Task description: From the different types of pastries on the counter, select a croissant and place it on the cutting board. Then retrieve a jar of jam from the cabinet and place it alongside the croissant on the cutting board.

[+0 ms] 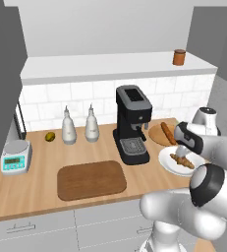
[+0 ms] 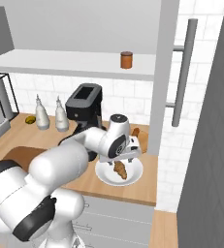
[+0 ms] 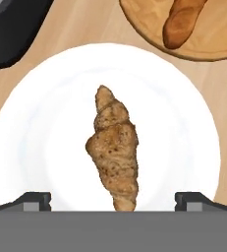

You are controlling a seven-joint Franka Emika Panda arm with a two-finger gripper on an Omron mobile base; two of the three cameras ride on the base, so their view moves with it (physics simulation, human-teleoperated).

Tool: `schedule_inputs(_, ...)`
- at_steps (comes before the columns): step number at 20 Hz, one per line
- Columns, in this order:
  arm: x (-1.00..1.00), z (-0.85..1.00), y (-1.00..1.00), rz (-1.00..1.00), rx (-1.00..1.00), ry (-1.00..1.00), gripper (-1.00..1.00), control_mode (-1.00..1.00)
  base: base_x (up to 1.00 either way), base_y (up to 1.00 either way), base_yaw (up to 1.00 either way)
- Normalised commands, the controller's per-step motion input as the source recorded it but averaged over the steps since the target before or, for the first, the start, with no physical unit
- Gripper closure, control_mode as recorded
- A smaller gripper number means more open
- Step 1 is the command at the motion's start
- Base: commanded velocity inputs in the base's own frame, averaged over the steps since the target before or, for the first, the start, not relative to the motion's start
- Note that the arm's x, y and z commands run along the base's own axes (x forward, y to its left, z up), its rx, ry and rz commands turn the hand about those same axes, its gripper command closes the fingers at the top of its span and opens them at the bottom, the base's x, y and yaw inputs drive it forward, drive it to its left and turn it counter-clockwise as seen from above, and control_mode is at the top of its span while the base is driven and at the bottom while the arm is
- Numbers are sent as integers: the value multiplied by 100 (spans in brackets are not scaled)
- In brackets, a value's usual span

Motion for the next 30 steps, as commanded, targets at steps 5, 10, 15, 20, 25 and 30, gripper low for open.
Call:
schedule_inputs(5,0,-14,-6,2,0,5,-100,-100,0,0,0)
schedule_inputs(10,0,-18,0,0,0,5,-100,-100,0,0,0)
schedule_inputs(15,-1,-26,0,1,-1,1,-100,-100,0,0,0)
schedule_inputs(20,0,-23,0,0,0,1,-100,-100,0,0,0)
schedule_inputs(25,0,-23,0,0,0,1,100,-100,0,0,0)
schedule_inputs(30,0,-23,0,0,-1,1,100,-100,0,0,0)
